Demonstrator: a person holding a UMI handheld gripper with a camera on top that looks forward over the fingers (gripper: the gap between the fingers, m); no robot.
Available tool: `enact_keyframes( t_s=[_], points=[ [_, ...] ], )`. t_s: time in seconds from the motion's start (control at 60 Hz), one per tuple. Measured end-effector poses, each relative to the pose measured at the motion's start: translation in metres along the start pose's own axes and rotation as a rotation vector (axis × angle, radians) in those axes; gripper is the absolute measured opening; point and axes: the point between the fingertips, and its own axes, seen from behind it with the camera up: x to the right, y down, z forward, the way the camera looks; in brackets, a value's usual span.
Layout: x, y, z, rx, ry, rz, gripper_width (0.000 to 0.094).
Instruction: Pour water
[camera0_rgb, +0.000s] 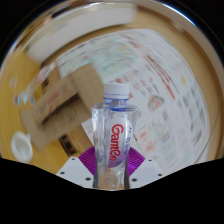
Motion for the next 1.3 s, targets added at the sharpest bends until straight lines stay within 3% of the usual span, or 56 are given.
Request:
enact_keyframes(
  t_s=[0.117, 0.283, 0.383, 0.6, 0.633, 0.75, 0.95, 1.033, 1.067, 1.3],
  points=[
    [0.005, -0.002, -0.008, 0.023, -0.078, 0.52, 0.034],
    [-0.071, 0.042, -0.021, -0.089, -0.197, 0.965, 0.034],
    [-0.119, 0.084, -0.016, -0.151, -0.276, 1.016, 0.0341],
    [-0.216, 0.14, -0.024, -0.272, -0.347, 1.056, 0.0343],
    [-0.208, 0.135, -0.021, -0.218, -0.316, 1.048, 0.0343],
    [-0.21, 0.135, -0.023, -0.202, -0.287, 0.981, 0.0354],
    [-0.212, 0.143, -0.027, -0.285, -0.297, 1.001, 0.056],
    [-0.21, 0.147, -0.039, -0.345, -0.294, 1.003, 0.0861],
    [-0.205, 0.147, -0.046, -0.361, -0.284, 1.006, 0.0827],
    [-0.161, 0.119, -0.153, -0.431, -0.229, 0.997, 0.0855]
  ],
)
